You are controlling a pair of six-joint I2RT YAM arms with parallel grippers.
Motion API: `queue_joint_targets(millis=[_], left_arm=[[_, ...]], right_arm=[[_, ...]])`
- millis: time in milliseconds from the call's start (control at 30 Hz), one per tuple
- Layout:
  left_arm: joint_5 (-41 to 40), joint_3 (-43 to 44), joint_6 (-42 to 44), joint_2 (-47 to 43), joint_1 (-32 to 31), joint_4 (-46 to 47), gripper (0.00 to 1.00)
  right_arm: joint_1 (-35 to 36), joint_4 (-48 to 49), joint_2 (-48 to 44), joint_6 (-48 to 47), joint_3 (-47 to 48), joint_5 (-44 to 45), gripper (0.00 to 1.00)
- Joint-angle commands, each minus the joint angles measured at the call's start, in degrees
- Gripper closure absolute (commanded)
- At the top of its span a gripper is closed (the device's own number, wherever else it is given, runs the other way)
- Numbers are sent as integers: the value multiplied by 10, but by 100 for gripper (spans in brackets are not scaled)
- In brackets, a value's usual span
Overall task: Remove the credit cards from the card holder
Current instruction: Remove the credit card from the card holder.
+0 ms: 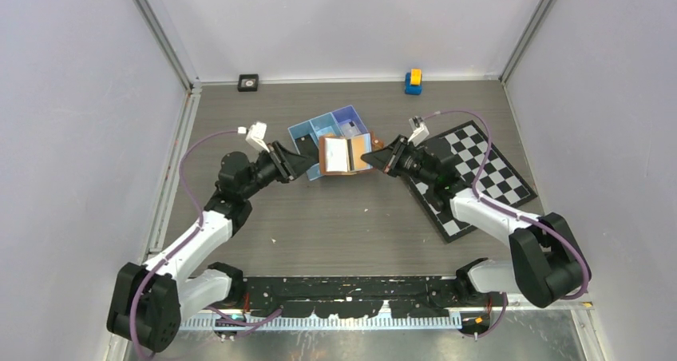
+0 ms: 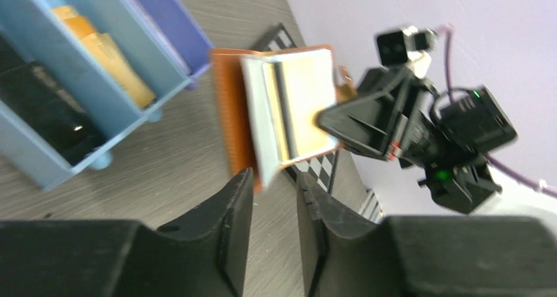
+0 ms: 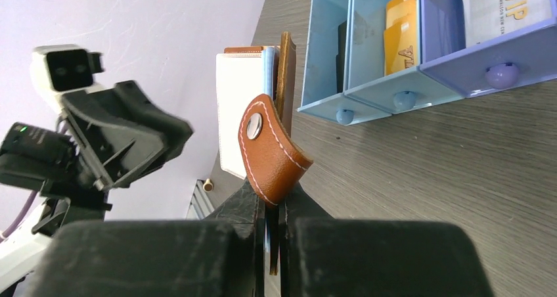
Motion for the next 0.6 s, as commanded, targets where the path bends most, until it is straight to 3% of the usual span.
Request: queue_joint_targets(millis=[0, 233, 400, 567], left_arm=[[30, 8, 44, -13, -52, 75, 73], [83, 50, 42, 61, -84, 86, 86], [74, 61, 37, 88, -84, 67, 81], [42, 65, 47, 86, -80, 19, 73]], right_arm=[[5, 16, 4, -14, 18, 8, 99], [24, 22, 9, -19, 26, -4, 99], [40, 34, 7, -24, 27, -16, 100], [41, 116, 10, 12, 13, -58, 99]])
